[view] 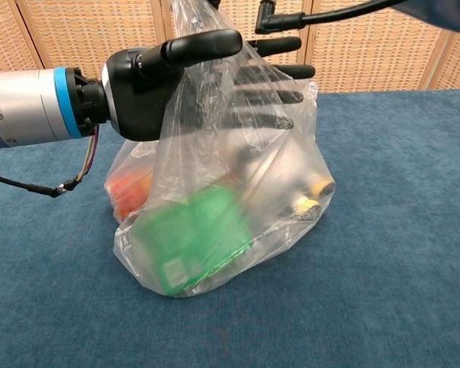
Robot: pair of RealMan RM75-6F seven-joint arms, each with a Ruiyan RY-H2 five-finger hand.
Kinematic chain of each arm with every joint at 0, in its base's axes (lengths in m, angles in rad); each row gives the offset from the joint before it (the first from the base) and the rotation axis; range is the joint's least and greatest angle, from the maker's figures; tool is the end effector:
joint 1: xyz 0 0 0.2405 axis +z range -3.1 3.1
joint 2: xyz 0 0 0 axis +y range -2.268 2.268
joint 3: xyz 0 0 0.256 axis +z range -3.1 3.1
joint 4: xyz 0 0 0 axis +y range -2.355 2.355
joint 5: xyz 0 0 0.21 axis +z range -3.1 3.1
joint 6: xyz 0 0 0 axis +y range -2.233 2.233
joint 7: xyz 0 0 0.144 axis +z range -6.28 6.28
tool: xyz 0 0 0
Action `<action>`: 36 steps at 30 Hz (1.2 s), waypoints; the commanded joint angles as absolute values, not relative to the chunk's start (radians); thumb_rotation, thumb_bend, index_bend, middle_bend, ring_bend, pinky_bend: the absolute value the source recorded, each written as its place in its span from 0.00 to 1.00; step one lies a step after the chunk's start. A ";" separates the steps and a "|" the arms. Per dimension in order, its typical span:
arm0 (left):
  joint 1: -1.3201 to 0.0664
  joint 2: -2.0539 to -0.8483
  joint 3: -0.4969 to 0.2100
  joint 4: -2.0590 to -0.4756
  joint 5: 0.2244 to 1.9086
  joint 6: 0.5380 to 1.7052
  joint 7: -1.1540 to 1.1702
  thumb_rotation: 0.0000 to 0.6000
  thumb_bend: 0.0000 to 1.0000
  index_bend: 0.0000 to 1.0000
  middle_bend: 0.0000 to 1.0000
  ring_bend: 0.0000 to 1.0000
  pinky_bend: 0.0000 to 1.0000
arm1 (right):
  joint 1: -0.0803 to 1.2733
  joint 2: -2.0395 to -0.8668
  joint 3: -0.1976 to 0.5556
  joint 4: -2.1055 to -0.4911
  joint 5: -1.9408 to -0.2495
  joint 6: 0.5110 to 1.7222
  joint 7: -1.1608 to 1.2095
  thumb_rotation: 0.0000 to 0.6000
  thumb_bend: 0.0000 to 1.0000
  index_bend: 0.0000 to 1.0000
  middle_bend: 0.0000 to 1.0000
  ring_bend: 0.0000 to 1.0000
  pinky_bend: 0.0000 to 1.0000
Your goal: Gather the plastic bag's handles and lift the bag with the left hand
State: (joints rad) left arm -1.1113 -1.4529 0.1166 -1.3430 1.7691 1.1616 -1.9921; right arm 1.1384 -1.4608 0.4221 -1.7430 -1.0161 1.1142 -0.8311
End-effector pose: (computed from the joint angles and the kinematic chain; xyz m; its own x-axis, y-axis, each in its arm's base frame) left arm -0.0552 0.3318 -0.0029 -0.4414 0.8964 -0.0403 0.4668 0.2677 0.8429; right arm 0.0708 -0.3606 0.0607 0.4705 0.2842 0.8354 -0.5925 -0.5998 0.5377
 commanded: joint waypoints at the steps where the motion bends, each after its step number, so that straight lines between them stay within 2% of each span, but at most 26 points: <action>1: -1.115 -1.451 0.113 -1.347 1.766 1.158 -1.992 0.98 0.25 0.26 0.23 0.18 0.19 | 1.142 -1.429 0.410 -1.765 -1.019 1.118 -0.866 1.00 0.00 0.00 0.00 0.00 0.00; 12: -1.114 -1.446 0.108 -1.349 1.755 1.155 -1.999 0.97 0.25 0.26 0.23 0.18 0.19 | 1.112 -1.298 0.368 -1.917 -0.970 1.139 -0.945 1.00 0.00 0.00 0.00 0.00 0.00; 22: -1.110 -1.433 0.110 -1.352 1.755 1.160 -2.003 0.97 0.25 0.26 0.23 0.18 0.19 | 1.043 -1.231 0.299 -1.937 -1.085 1.193 -0.911 1.00 0.00 0.00 0.00 0.00 0.00; 29: -1.111 -1.428 0.105 -1.356 1.760 1.170 -2.007 0.98 0.25 0.26 0.23 0.18 0.19 | 0.898 -1.096 0.243 -1.952 -1.215 1.300 -0.803 1.00 0.00 0.00 0.00 0.00 0.00; 36: -1.109 -1.424 0.091 -1.368 1.762 1.196 -2.016 0.97 0.25 0.26 0.23 0.18 0.19 | 0.734 -1.000 0.189 -1.871 -1.290 1.425 -0.680 1.00 0.00 0.00 0.00 0.00 0.00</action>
